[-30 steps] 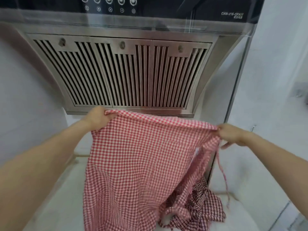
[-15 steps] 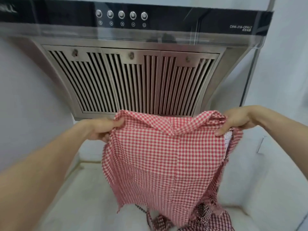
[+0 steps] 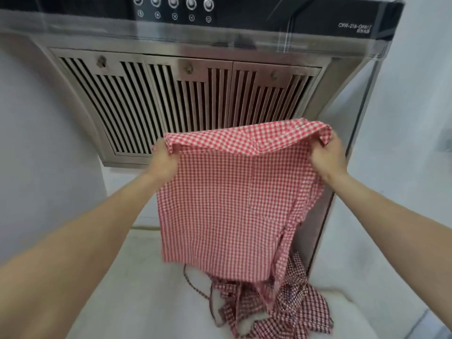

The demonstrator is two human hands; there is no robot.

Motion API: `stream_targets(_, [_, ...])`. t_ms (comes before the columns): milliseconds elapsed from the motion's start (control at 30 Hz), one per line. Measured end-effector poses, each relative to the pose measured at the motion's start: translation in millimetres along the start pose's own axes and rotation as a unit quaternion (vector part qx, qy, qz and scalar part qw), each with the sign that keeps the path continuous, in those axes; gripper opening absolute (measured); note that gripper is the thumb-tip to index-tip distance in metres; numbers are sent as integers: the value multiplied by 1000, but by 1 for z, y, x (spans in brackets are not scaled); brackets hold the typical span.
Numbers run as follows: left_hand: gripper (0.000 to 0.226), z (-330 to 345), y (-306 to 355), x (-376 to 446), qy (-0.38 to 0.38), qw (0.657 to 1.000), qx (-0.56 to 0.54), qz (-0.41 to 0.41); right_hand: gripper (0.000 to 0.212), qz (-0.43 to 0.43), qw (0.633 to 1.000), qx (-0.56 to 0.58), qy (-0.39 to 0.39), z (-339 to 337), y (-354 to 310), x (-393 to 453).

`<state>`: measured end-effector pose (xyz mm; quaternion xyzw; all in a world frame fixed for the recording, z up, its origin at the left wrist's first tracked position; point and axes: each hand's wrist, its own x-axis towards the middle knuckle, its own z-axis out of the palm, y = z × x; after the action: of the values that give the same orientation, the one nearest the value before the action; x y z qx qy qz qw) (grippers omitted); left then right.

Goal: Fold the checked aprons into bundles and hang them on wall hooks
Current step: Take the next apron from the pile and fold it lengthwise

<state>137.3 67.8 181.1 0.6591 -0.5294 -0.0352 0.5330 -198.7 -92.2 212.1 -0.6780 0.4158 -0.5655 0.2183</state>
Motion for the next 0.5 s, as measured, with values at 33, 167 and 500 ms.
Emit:
stream_targets(33, [29,-1,-15,7,8,999,35,26,25,-34,999,-16,3,-4,1,-6])
stream_targets(167, [28,4,-57,3,-29,982,174,73,52,-162,978,-118,-61,-23,27,-27])
stream_targets(500, [93,40,-163,-180,-358,877,251,-198,95,-25,768,-388,-509,-18,189,-196])
